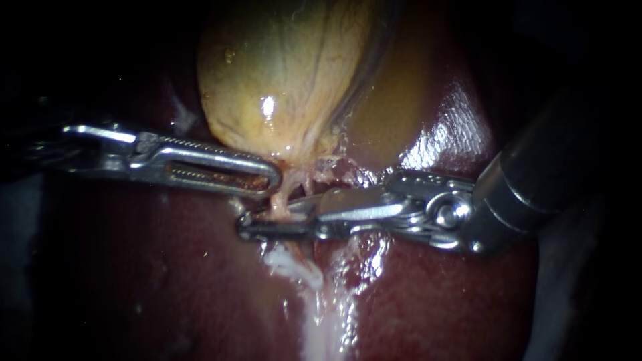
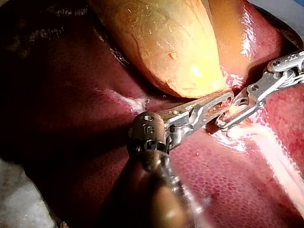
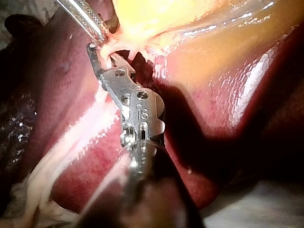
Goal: Going back third clip left tube
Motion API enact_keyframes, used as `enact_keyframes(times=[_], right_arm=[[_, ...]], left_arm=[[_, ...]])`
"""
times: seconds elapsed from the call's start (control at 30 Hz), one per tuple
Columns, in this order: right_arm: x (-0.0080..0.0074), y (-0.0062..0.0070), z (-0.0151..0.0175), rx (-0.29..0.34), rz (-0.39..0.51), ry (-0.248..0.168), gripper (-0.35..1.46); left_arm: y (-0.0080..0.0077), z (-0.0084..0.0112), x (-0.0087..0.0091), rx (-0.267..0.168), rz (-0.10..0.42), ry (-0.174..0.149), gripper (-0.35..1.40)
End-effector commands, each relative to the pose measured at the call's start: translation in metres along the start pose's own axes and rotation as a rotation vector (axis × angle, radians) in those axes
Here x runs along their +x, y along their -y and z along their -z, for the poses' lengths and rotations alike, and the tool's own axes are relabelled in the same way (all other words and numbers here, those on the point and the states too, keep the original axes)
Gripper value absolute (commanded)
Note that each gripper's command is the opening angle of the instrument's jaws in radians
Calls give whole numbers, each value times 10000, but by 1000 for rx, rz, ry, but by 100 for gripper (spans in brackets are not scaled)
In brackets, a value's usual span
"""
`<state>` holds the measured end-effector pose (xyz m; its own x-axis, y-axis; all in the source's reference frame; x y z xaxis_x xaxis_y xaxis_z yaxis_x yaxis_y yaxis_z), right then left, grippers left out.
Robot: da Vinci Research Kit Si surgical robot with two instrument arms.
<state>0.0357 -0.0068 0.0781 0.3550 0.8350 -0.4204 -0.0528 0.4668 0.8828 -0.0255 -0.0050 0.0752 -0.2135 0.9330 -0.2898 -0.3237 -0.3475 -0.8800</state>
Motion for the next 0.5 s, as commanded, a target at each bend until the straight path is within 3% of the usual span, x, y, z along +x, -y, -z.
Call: enact_keyframes(times=[0.03, 0.23, 0.37, 0.43, 0.5], right_arm=[[0, 0, 0, 0, 0, 0, -35], [-1, 1, -1, 1, 1, 5, -31], [8, 0, -6, -13, 102, -29, 44], [13, 0, -7, -69, 146, -56, 49], [15, 1, -2, -78, 161, -60, 49]], left_arm=[[0, 0, 0, 0, 0, 0, -35], [0, 0, 0, 0, 0, 0, -35], [0, 0, 0, 0, 0, 0, -35], [0, 0, 0, 0, 0, 0, -35], [0, 1, -1, 0, 0, 0, -35]])
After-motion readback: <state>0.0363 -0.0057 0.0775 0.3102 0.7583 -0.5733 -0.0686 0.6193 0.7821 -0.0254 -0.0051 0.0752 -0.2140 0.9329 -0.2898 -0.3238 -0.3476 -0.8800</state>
